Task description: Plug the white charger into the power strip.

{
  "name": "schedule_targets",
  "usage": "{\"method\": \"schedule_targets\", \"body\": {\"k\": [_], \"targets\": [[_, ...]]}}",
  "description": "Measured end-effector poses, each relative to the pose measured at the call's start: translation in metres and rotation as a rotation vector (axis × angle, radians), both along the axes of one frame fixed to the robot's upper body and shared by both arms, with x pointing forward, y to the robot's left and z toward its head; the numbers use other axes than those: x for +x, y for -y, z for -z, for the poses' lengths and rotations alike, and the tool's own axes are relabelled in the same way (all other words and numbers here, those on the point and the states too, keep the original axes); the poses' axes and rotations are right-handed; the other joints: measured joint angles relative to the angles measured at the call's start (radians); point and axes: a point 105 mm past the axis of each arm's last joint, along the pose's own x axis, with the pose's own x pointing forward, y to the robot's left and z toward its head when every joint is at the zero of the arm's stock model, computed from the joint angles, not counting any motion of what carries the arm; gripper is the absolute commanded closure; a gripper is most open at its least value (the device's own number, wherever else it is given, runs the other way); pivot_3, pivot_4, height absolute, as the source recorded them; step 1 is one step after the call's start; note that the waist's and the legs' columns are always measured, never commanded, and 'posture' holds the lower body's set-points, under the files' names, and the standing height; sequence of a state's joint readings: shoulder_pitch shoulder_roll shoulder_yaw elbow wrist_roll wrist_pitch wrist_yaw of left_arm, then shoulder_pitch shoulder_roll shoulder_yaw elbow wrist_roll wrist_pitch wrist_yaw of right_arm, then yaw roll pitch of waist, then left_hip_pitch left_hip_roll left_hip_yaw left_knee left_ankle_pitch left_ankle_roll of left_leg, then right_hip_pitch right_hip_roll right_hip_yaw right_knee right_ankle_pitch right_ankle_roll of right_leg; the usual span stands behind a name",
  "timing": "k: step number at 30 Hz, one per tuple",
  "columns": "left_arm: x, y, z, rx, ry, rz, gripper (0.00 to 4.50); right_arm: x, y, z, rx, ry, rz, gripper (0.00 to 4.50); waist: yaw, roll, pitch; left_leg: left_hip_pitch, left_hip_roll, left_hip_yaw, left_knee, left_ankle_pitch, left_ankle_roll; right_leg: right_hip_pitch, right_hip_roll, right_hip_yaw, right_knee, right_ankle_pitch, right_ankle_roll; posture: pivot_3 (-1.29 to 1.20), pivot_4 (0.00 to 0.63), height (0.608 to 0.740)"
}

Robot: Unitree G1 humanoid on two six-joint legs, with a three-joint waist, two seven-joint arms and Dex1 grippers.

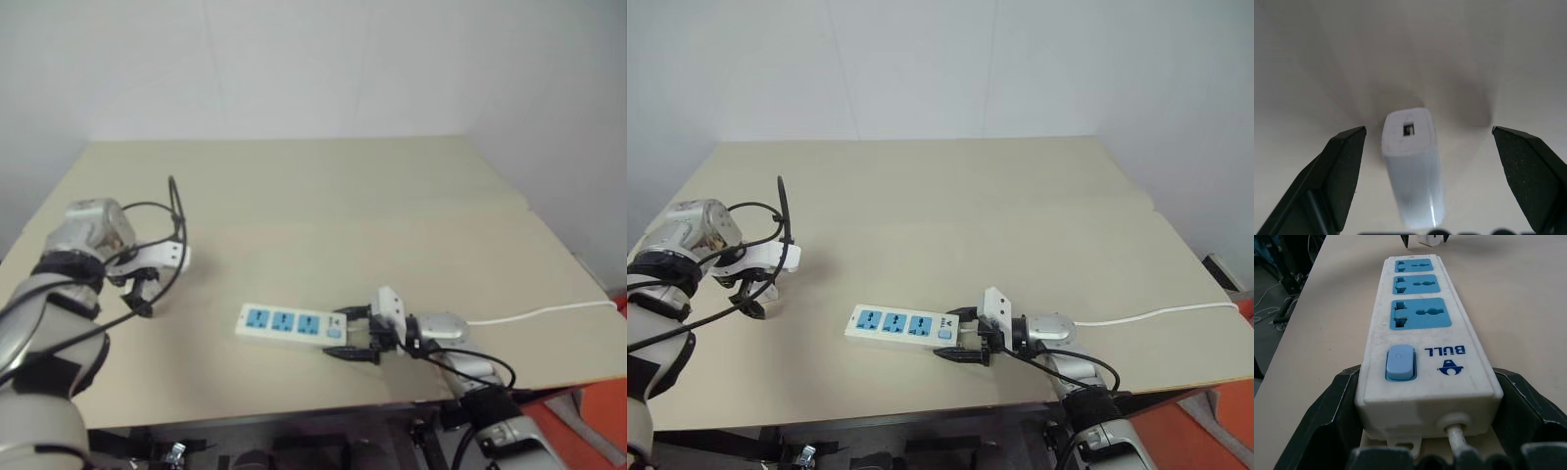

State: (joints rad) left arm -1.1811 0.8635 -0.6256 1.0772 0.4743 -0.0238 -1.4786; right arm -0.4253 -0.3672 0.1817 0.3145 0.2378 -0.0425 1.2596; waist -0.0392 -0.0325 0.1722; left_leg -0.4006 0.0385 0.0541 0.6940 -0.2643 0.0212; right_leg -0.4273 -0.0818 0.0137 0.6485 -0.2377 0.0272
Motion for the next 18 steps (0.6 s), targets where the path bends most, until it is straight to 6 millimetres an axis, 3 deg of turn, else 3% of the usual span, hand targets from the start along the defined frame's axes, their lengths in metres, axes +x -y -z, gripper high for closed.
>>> {"method": "schedule_targets", "body": {"k": [10,13,18], "targets": [[0.0075,0.0064,0.0025,-0.012,0.043,-0.012,0.0,-0.0014,0.0032,-0.0002,-0.009,-0.003,0.009,1.07,0.012,0.0,0.0,0.002,0.0,0.0,0.0,0.0,0.0,0.002,0.0,0.0,0.001,0.0,0.0,0.0,0.15,0.74],[0.0091,0.0084,0.0041,-0.02,0.049,-0.014,0.58,-0.002,0.0045,0.0002,-0.012,-0.006,0.015,1.07,0.019,0.002,-0.001,0.003,0.0,0.0,0.0,0.0,0.0,0.003,0.0,0.0,0.001,0.0,0.0,0.0,0.15,0.74],[0.0088,0.0099,0.007,-0.03,0.039,-0.018,2.13,-0.0015,0.005,0.0004,-0.013,-0.007,0.024,1.07,0.026,0.003,-0.002,0.006,-0.001,0.0,0.0,0.0,0.0,0.004,0.0,0.0,0.004,0.0,0.0,0.0,0.15,0.74]]}}
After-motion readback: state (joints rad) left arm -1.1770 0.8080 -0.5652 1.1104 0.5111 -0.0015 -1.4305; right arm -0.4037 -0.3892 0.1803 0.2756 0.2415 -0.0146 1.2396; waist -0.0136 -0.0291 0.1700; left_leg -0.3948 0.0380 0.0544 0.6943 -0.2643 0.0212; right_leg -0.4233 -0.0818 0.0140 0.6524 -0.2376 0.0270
